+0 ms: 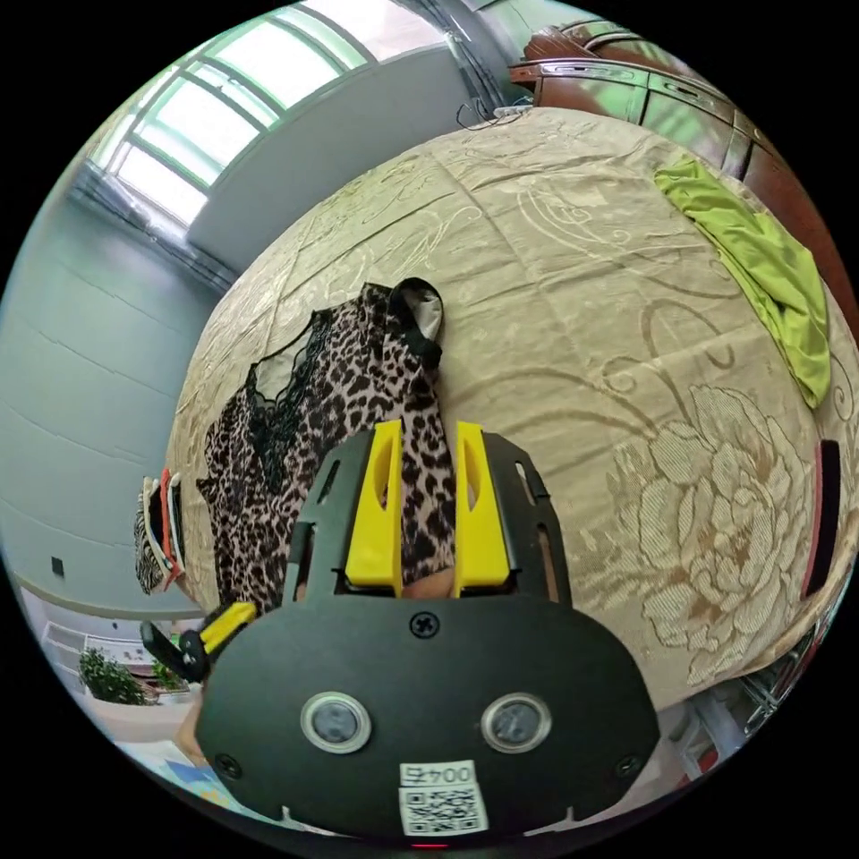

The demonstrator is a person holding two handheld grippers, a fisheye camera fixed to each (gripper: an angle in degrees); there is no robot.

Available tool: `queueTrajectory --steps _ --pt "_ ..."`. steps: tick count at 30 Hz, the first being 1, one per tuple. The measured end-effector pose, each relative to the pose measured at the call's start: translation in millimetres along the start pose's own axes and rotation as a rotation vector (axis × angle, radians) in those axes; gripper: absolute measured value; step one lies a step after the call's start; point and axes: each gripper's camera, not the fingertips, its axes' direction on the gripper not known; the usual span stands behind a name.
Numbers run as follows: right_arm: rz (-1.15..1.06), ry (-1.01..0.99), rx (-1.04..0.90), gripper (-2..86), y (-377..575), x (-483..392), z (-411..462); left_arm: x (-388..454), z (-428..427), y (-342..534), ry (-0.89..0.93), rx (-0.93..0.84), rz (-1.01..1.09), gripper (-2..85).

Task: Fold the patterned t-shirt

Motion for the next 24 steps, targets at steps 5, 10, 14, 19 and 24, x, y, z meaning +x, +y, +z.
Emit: queueTrajectory --steps 5,10,14,19,24 --pt "0.038 0.011 -0.062 11.5 -59.3 -15.9 49.3 16.1 42.3 12.1 0.007 -0.017 -0.012 0.8" --pt "0.078 0.112 -0.152 5.5 -79.9 -20.4 86.3 8.4 67.4 15.0 0.116 0.007 -0.056 0.4" --pt "0.226 -0.140 -0.028 4.2 -66.4 11.9 78.9 0.8 85.8 15.5 0.193 0.018 -0.102 0.4" --pt "0.422 -0.507 0.029 4.2 -43.0 53.0 95.6 2.8 112.8 11.7 0.229 0.024 -0.130 0.5" --pt "0.085 -0.199 0.128 4.0 -45.9 -13.2 84.8 10.4 136.6 5.5 0.234 0.027 -0.135 0.6"
